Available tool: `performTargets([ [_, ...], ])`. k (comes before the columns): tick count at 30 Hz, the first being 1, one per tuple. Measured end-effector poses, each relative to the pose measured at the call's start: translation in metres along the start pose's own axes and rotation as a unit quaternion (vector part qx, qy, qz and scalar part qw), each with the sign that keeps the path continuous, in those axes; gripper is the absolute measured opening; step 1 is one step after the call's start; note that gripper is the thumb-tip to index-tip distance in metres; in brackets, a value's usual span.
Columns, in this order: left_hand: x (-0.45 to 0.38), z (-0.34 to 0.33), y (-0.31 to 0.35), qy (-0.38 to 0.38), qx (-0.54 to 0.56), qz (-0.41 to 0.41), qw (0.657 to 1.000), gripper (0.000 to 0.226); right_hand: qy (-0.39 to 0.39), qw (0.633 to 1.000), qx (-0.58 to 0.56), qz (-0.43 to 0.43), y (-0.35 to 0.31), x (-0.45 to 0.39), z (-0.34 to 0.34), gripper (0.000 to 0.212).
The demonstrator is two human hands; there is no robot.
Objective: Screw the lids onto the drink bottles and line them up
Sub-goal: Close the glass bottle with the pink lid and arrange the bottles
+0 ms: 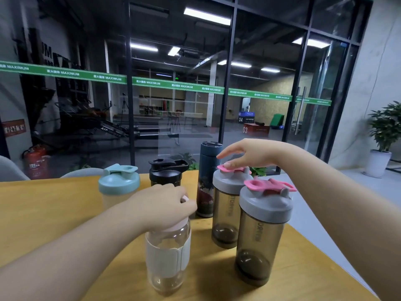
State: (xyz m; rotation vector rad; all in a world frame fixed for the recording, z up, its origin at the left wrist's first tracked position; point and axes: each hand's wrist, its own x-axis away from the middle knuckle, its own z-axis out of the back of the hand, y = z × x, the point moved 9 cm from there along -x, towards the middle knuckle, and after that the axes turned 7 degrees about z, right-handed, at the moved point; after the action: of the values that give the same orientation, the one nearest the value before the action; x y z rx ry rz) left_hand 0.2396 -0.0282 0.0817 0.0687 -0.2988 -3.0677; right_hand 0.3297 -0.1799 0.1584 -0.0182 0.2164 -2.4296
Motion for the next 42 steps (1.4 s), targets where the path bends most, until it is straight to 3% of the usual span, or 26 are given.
performTargets([
  [5,0.004,0.004,0.005,0.046,-0.021,-0.021,0.998,0.04,-0.013,1.0,-0.014,-0.014,-0.003,-0.005,-0.013,0.032],
  [11,0.011,0.003,-0.009,-0.031,0.125,-0.021,0.991,0.079,-0.031,0.999,0.002,-0.025,-0.004,-0.003,-0.018,0.048],
  [15,0.014,0.004,-0.021,-0.073,0.205,-0.061,0.974,0.084,-0.005,0.999,0.016,-0.038,-0.005,-0.008,-0.017,0.05],
  [18,0.018,0.006,-0.027,-0.093,0.198,-0.075,0.973,0.091,0.002,0.998,0.028,-0.051,-0.007,-0.012,-0.017,0.053],
  [21,0.02,0.005,-0.027,-0.102,0.176,-0.083,0.976,0.08,-0.001,0.997,0.04,-0.061,-0.009,-0.016,-0.02,0.056],
  [30,0.018,0.015,-0.025,0.016,0.148,-0.059,0.987,0.062,0.026,0.997,-0.005,-0.076,-0.005,-0.023,-0.037,0.065],
  [36,0.012,0.008,-0.028,0.085,0.206,-0.016,0.975,0.066,0.04,0.996,-0.022,-0.07,-0.001,-0.027,-0.038,0.027],
  [42,0.002,0.004,-0.031,0.141,0.234,0.019,0.962,0.076,0.047,0.995,-0.064,-0.066,0.0,-0.027,-0.039,0.03],
])
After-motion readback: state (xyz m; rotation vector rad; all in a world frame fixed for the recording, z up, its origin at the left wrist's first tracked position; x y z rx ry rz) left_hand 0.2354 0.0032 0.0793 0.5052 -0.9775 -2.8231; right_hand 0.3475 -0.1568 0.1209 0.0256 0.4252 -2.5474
